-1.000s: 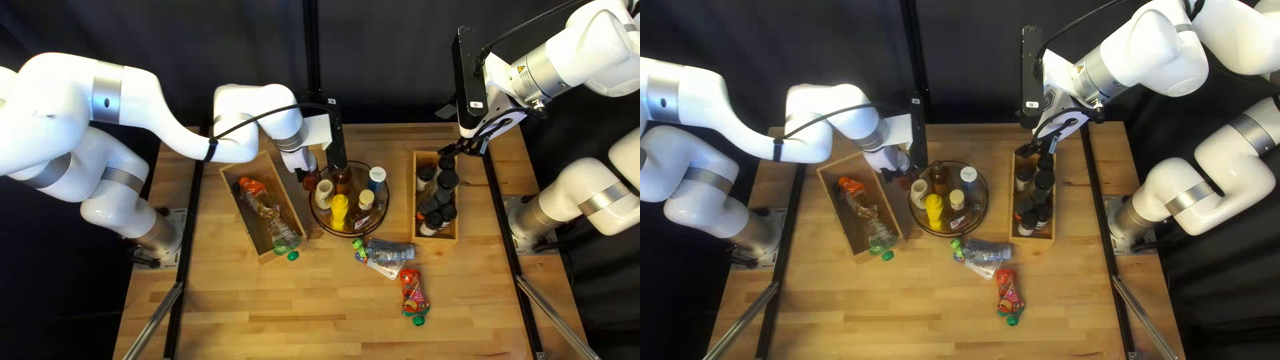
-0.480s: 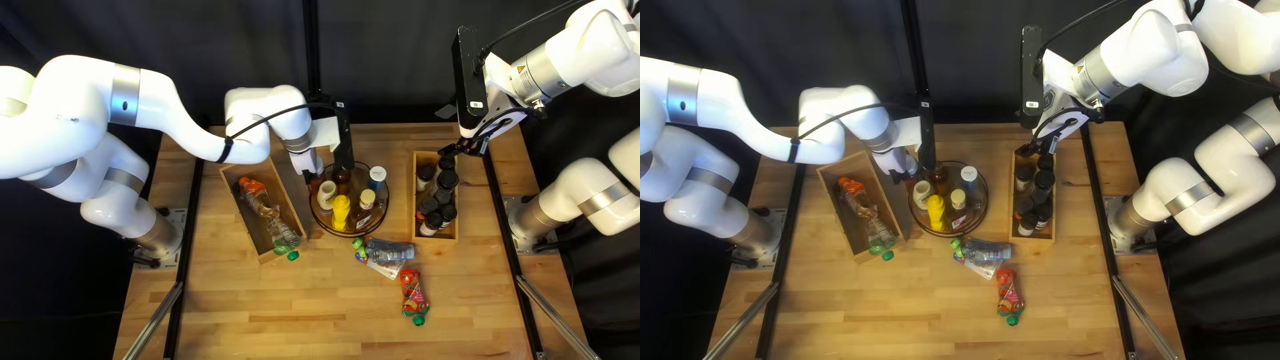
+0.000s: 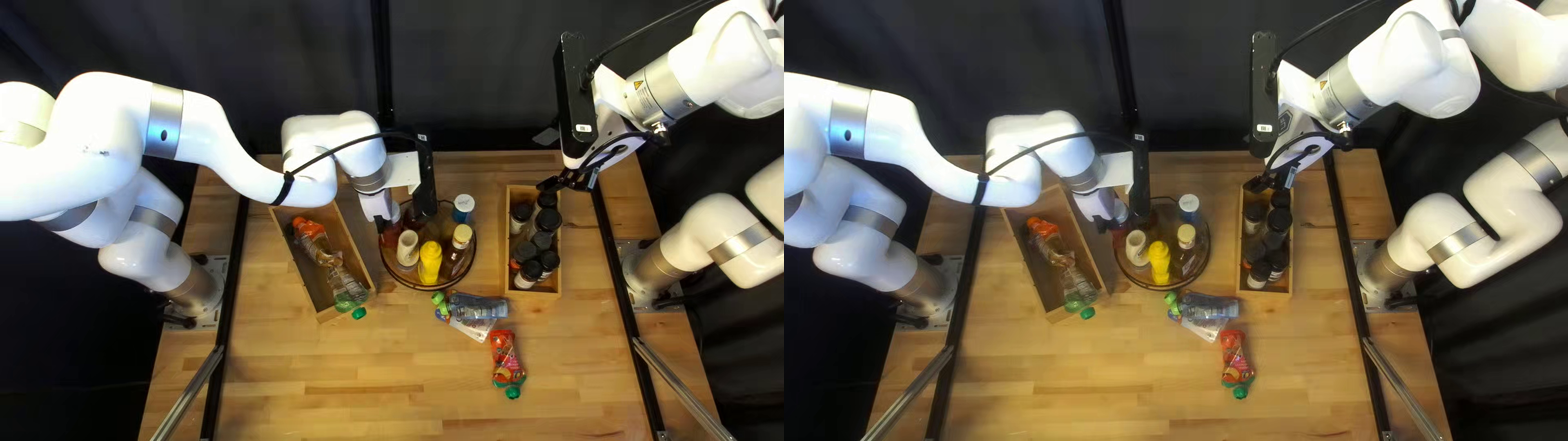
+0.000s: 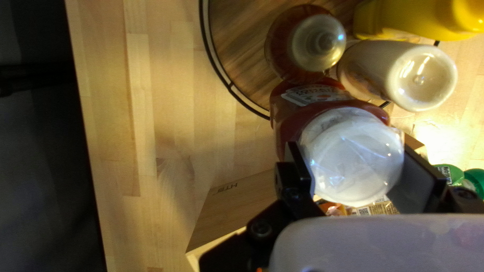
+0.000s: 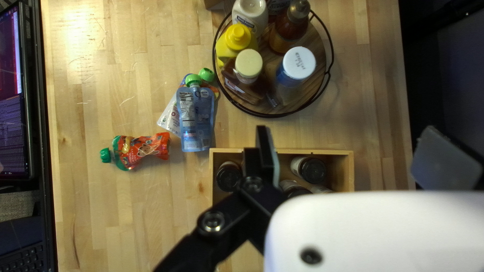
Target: Separate condiments, baby food and spices and place it in 3 different racks/containers
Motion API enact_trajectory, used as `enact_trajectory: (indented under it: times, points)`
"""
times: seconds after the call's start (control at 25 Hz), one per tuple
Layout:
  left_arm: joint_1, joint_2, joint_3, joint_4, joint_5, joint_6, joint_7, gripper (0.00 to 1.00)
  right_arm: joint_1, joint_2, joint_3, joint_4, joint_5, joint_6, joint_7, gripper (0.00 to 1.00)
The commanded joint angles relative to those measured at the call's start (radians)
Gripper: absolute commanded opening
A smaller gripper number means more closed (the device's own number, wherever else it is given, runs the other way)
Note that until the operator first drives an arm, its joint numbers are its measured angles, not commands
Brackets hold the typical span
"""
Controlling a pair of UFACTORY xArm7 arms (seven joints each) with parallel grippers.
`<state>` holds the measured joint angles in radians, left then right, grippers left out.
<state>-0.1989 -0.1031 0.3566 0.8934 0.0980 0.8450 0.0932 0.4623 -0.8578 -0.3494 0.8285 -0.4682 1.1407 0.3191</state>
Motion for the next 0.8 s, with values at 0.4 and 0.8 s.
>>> enact_trajectory:
  times: [0.4,0.8]
  points:
    - [0.002,0.010,0.016,-0.037,-0.048,-0.090,0.063,0.00,0.000,0.000,0.000,0.000,0.000,0.000,0.000,1.00]
    - [-0.005,0.062,0.004,-0.013,-0.033,-0.064,0.018,0.00,0.000,0.000,0.000,0.000,0.000,0.000,0.000,1.00]
